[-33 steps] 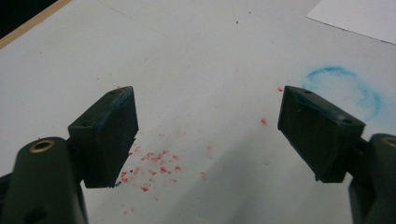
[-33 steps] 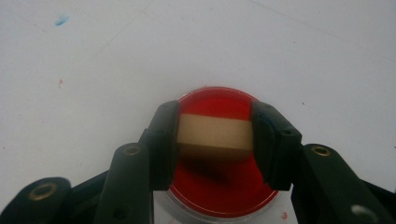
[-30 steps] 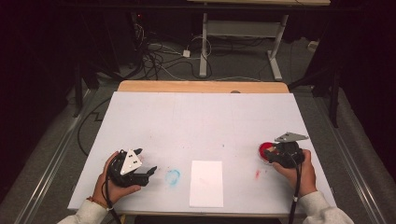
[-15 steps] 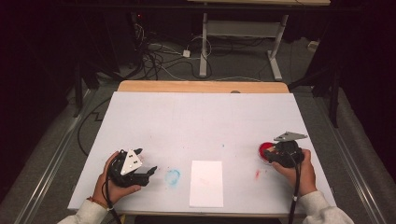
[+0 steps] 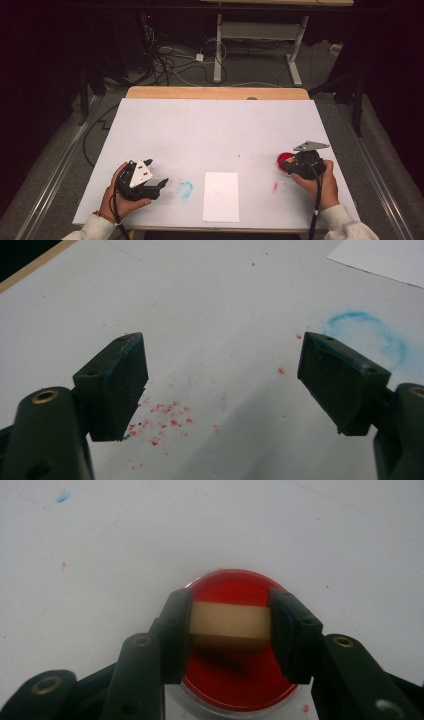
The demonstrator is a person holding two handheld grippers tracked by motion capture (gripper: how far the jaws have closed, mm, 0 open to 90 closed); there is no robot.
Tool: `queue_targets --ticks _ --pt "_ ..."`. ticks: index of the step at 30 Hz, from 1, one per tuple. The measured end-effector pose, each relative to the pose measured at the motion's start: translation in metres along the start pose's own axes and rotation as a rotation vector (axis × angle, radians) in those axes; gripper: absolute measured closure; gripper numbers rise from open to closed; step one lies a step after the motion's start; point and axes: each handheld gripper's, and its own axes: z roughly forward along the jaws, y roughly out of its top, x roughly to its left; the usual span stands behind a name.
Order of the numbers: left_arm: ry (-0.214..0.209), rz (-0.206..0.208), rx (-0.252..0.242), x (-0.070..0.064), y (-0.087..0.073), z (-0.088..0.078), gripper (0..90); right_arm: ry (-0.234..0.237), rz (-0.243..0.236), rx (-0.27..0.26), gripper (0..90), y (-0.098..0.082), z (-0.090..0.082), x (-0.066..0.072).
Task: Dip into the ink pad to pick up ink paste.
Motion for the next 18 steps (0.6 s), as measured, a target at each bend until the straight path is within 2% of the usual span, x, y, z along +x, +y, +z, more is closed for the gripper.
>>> queue_targets --ticks 12,18 --pt "0.003 0.000 0.001 0.0004 -0.0009 -0.0014 20.1 0.003 -0.003 -0.014 55.5 -0.0043 -0.0011 0.0000" --pt "0.002 -0.008 -0.004 0.0002 -0.0009 -0.0006 20.3 0.019 0.004 -0.020 55.6 -0.0028 -0.0016 -0.0031"
